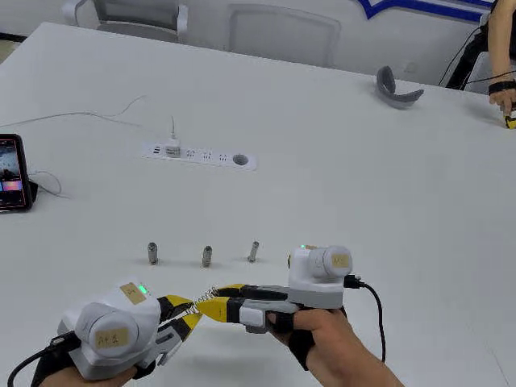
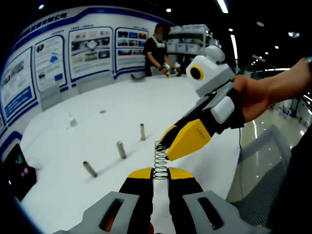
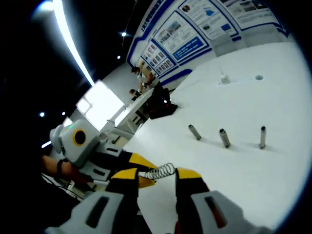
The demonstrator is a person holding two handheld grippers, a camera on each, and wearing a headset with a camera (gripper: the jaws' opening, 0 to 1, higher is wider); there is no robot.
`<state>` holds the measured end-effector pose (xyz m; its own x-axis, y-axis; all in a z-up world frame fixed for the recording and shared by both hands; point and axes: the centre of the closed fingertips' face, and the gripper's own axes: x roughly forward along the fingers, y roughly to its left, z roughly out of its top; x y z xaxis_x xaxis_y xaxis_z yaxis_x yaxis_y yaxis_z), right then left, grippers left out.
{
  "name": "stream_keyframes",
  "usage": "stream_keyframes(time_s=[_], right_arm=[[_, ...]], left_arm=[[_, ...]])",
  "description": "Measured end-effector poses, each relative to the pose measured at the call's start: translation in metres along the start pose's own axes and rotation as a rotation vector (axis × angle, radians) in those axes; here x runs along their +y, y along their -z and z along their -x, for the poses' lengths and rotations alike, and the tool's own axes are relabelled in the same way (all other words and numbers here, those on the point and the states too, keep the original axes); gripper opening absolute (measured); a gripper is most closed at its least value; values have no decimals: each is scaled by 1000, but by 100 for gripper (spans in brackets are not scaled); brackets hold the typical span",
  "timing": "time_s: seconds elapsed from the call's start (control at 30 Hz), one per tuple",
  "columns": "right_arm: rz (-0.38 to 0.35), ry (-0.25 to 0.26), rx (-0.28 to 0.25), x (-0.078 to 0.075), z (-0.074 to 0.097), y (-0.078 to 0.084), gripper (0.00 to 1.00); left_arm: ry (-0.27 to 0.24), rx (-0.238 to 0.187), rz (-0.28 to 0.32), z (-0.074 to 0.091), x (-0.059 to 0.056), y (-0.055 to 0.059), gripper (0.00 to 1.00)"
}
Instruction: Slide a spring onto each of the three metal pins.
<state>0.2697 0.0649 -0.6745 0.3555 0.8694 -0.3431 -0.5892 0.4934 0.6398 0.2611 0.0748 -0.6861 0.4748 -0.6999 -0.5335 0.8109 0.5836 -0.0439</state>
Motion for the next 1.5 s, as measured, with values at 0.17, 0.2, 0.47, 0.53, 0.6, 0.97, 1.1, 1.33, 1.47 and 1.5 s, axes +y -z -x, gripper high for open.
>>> stream_keyframes(time_s=[0.17, 0.2, 0.47, 0.53, 0.6, 0.97, 1.1, 1.33, 1.47, 1.5], right_arm=[[-7, 0, -2, -3, 1, 0, 29], [-7, 0, -4, -3, 2, -1, 28], [-22, -17, -21, -1, 5, -7, 21], [-22, -21, -23, 0, 6, -7, 20], [-20, -21, -19, -1, 6, -6, 19], [35, -27, 10, 6, 9, -9, 15], [98, -32, 54, 11, 9, -9, 14], [251, -27, 175, 15, 11, -8, 12], [343, -35, 248, 18, 11, -7, 12], [360, -40, 262, 19, 11, -7, 12]], left_arm=[[8, 6, -19, -2, -2, -1, 10], [8, 7, -21, -2, -2, -1, 10], [28, 16, -34, -4, -6, 0, 10], [33, 19, -37, -4, -6, 1, 10], [38, 22, -42, -5, -7, 1, 10], [81, 26, -62, -9, -12, -1, 10], [102, 23, -72, -9, -14, -3, 10], [140, 19, -90, -10, -17, -6, 9], [168, 11, -90, -11, -19, -9, 9], [176, 8, -89, -11, -20, -9, 9]])
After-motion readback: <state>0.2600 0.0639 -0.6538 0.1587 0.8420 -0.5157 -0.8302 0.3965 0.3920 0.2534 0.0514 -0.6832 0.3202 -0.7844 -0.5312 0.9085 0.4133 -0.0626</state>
